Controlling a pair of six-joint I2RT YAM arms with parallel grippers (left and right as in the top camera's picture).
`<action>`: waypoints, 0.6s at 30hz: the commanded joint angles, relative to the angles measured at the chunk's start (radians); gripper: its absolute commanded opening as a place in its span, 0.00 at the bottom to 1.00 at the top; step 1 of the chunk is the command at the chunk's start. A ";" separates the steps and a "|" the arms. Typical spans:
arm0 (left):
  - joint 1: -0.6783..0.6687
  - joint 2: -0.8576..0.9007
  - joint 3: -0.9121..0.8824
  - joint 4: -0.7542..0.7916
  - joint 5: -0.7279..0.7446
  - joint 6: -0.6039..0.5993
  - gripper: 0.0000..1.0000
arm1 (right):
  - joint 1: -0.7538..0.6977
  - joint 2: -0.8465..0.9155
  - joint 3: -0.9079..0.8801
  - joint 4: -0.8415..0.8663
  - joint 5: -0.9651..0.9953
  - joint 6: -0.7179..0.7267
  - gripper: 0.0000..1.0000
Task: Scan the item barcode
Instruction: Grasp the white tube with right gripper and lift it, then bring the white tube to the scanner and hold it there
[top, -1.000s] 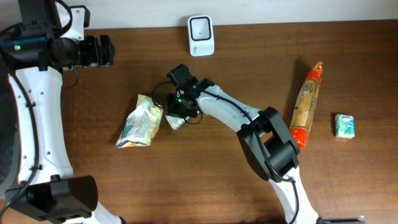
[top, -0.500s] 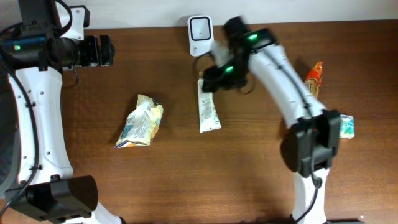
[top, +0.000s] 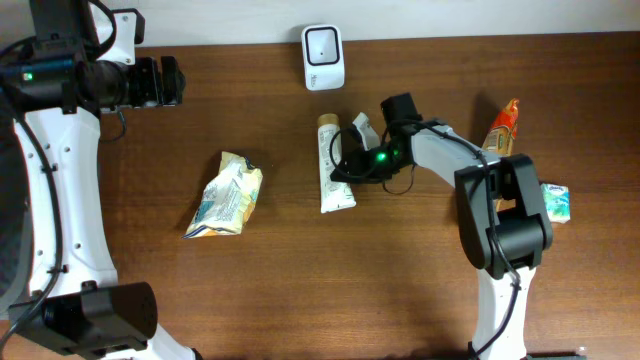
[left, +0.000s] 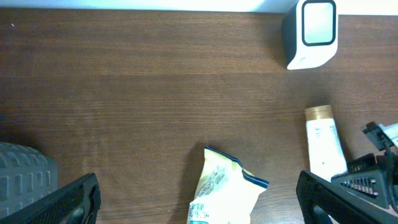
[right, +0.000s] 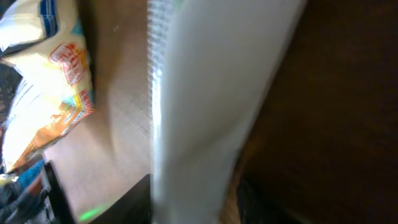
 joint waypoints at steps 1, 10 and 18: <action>0.003 -0.005 0.004 -0.001 0.004 0.016 0.99 | 0.030 0.019 -0.032 -0.012 0.029 0.040 0.04; 0.003 -0.005 0.004 -0.001 0.004 0.016 0.99 | -0.051 -0.479 -0.013 -0.019 -0.321 0.062 0.04; 0.003 -0.005 0.004 -0.001 0.004 0.016 0.99 | -0.073 -0.727 -0.013 -0.020 -0.355 0.127 0.04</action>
